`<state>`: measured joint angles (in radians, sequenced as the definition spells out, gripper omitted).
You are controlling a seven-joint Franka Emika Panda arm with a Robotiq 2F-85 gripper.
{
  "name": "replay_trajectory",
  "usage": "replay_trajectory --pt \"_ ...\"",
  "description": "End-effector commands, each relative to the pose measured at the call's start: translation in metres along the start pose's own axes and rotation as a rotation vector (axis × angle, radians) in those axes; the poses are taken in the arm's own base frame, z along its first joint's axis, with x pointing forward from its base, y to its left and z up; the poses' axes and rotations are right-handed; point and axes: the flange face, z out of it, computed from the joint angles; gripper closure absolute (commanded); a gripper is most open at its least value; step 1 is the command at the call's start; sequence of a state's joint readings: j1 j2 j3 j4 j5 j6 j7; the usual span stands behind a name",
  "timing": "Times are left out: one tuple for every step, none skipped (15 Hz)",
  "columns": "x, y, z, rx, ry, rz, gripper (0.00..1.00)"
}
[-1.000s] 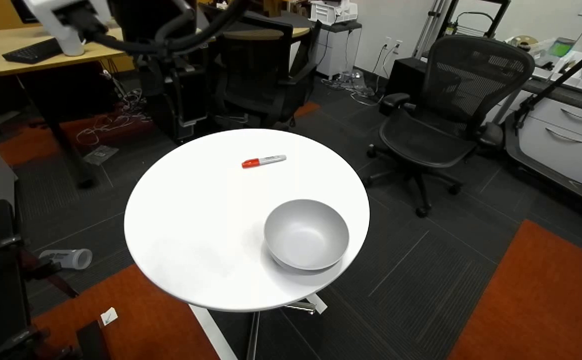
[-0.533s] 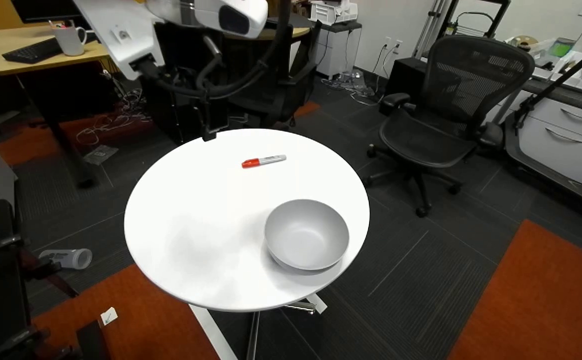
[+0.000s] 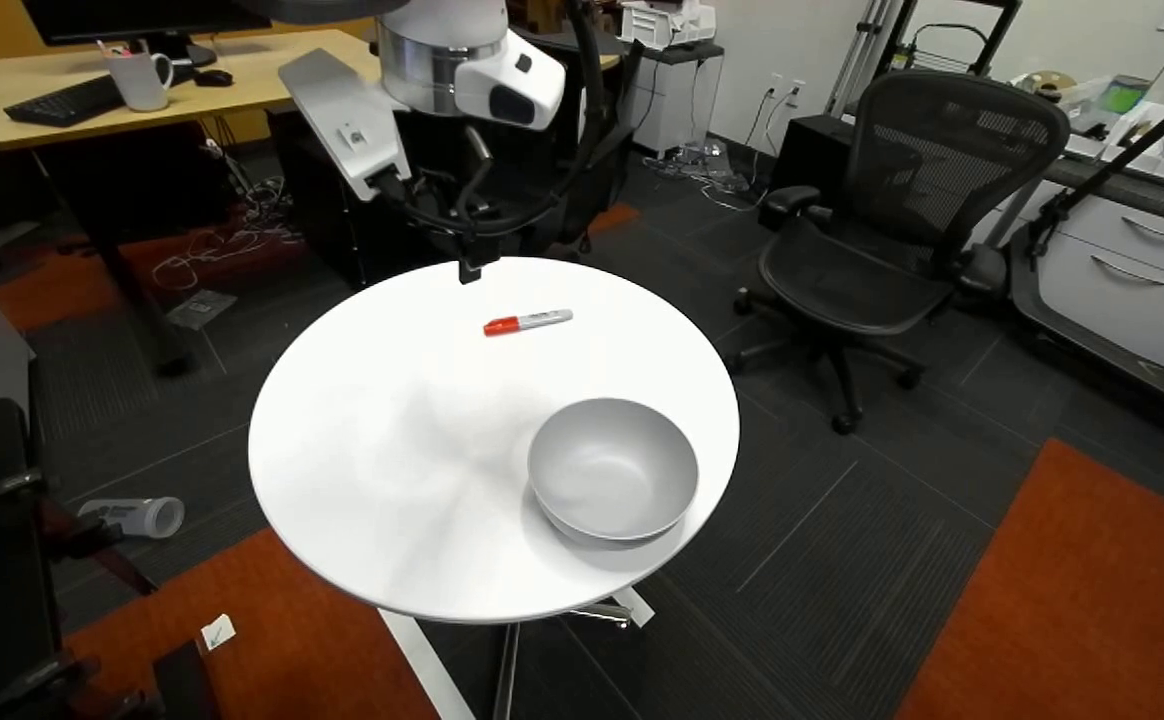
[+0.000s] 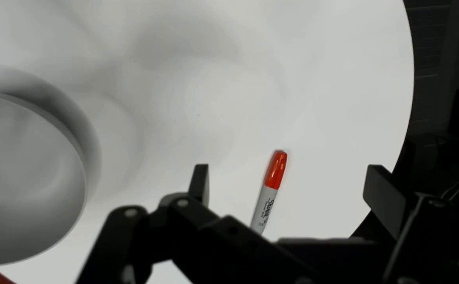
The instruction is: Put the red marker inside the white bowl
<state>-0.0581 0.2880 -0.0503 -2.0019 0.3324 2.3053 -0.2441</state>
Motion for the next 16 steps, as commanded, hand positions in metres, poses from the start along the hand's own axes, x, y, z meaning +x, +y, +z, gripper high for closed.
replay_trajectory --pt "0.025 -0.014 0.02 0.026 0.022 0.021 0.0" --pt "0.028 -0.016 0.025 0.024 0.033 0.023 0.0" --pt "0.034 -0.021 0.031 0.024 0.051 0.027 0.0" --pt "0.038 -0.022 0.037 0.022 0.068 0.025 0.0" --pt "0.043 -0.024 0.042 0.019 0.088 0.033 0.0" --pt "0.048 -0.026 0.048 0.025 0.109 0.042 0.0" --pt "0.052 -0.028 0.055 0.028 0.129 0.055 0.0" --pt "0.056 -0.03 0.061 0.029 0.146 0.072 0.0" --pt "0.06 -0.031 0.067 0.027 0.167 0.091 0.0" --pt "0.063 -0.032 0.074 0.017 0.177 0.113 0.0" --pt "0.067 -0.032 0.082 0.006 0.189 0.134 0.0" --pt "0.07 -0.032 0.088 -0.004 0.196 0.155 0.0" --pt "0.074 -0.031 0.094 -0.01 0.203 0.175 0.0" --pt "0.078 -0.031 0.099 -0.014 0.216 0.192 0.0" --pt "0.082 -0.03 0.104 -0.02 0.222 0.209 0.0" --pt "0.087 -0.03 0.11 -0.03 0.222 0.219 0.0"
